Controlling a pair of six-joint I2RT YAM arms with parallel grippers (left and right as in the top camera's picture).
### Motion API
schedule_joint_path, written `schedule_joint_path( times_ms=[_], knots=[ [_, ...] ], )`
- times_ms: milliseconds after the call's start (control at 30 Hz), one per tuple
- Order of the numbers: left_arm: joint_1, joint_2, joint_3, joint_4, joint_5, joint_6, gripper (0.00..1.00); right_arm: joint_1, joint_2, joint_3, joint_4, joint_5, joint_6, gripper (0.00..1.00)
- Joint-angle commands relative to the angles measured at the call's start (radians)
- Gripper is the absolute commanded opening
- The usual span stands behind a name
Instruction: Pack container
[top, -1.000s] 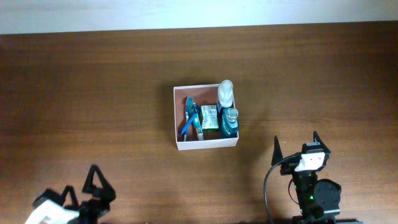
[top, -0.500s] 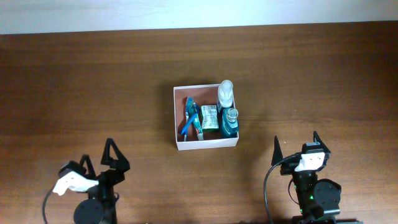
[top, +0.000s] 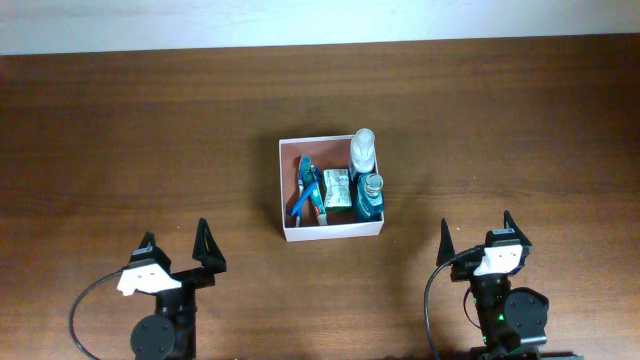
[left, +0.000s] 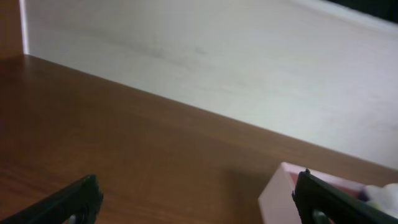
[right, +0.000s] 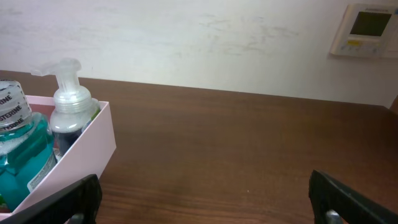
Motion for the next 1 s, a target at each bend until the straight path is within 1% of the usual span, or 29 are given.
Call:
schedule_joint_path(
  times_ms=[0, 133, 333, 533, 633, 967],
  knots=[
    [0.035, -0.008, -0.027, 0.007, 0.031, 0.053, 1.0, -0.002, -0.011, -0.005, -0.007, -0.005, 0.001, 0.98],
    [0.061, -0.008, -0.034, 0.006, 0.093, 0.13, 0.99, -0.002, -0.011, -0.005, -0.007, -0.005, 0.001, 0.98],
    [0.063, -0.008, -0.051, -0.005, 0.105, 0.151, 0.99, -0.002, -0.011, -0.005, -0.007, -0.005, 0.001, 0.98],
    [0.063, -0.008, -0.051, -0.003, 0.112, 0.22, 0.99, -0.002, -0.011, -0.005, -0.007, -0.005, 0.001, 0.98],
    [0.063, -0.008, -0.051, -0.008, 0.139, 0.273, 0.99, -0.002, -0.011, -0.005, -0.007, -0.005, 0.001, 0.98],
    [0.063, -0.007, -0.051, -0.01, 0.145, 0.272, 0.99, -0.002, -0.011, -0.005, -0.007, -0.005, 0.001, 0.98]
  ],
)
